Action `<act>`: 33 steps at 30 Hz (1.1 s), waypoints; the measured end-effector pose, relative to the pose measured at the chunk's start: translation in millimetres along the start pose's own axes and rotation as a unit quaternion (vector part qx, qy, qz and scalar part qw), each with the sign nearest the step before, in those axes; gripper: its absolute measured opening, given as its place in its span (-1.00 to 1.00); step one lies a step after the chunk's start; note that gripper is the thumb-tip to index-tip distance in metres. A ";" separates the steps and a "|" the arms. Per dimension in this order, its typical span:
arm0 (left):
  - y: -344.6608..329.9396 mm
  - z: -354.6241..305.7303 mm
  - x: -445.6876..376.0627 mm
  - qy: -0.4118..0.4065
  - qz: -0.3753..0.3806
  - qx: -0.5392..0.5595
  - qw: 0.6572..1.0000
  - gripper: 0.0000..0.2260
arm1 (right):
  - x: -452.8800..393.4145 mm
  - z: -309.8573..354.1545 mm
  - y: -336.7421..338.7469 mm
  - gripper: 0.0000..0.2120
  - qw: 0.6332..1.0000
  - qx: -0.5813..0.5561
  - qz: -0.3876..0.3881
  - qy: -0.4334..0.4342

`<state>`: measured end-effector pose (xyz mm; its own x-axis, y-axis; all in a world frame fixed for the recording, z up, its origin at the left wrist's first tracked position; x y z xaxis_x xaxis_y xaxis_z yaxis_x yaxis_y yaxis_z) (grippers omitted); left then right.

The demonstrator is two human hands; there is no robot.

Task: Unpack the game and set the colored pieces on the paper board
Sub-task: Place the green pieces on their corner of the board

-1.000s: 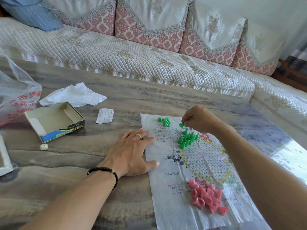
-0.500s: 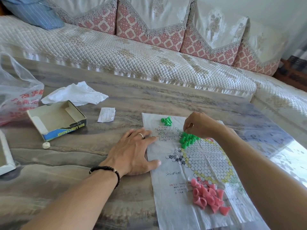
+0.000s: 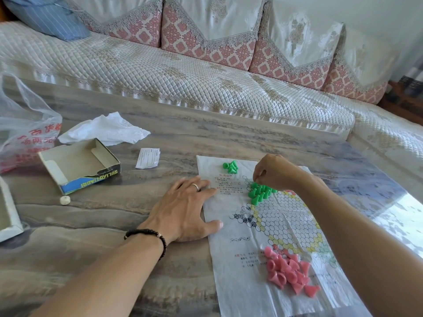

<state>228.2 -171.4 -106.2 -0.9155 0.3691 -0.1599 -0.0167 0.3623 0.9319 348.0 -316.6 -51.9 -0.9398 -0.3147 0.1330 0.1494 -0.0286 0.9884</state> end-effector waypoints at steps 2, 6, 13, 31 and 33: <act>0.0 0.3 0.4 0.000 0.001 0.001 1.000 -0.22 | 0.9 2.9 2.7 -0.83 1.000 -0.012 -0.004 0.007; 0.8 -0.5 1.1 0.000 0.003 -0.002 1.000 -0.21 | -1.6 12.8 12.5 -0.81 0.998 -0.049 -0.043 0.019; 0.3 0.3 1.6 0.000 0.005 0.001 1.000 -0.24 | -20.1 39.1 1.4 -0.79 0.996 -0.052 -0.068 0.036; 0.9 -1.3 0.4 0.001 0.002 -0.003 1.000 -0.21 | -9.7 21.0 22.2 -0.87 0.993 -0.080 -0.086 0.018; 1.0 -1.0 0.7 0.002 0.001 -0.002 1.000 -0.21 | -7.0 16.5 25.0 -0.81 0.994 -0.079 -0.080 0.011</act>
<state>227.2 -171.6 -105.0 -0.9172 0.3664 -0.1564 -0.0159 0.3587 0.9333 353.2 -299.5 -26.9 -0.9490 -0.3141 -0.0278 0.0470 -0.2280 0.9725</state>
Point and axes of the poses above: each hand's wrist, its own x-axis away from the middle knuckle, its own y-axis out of the back of the hand, z = x × y, the point moved 10 cm from there along -x, towards the middle knuckle, and after that the axes turned 9 degrees about -y, right-handed, at the moved point
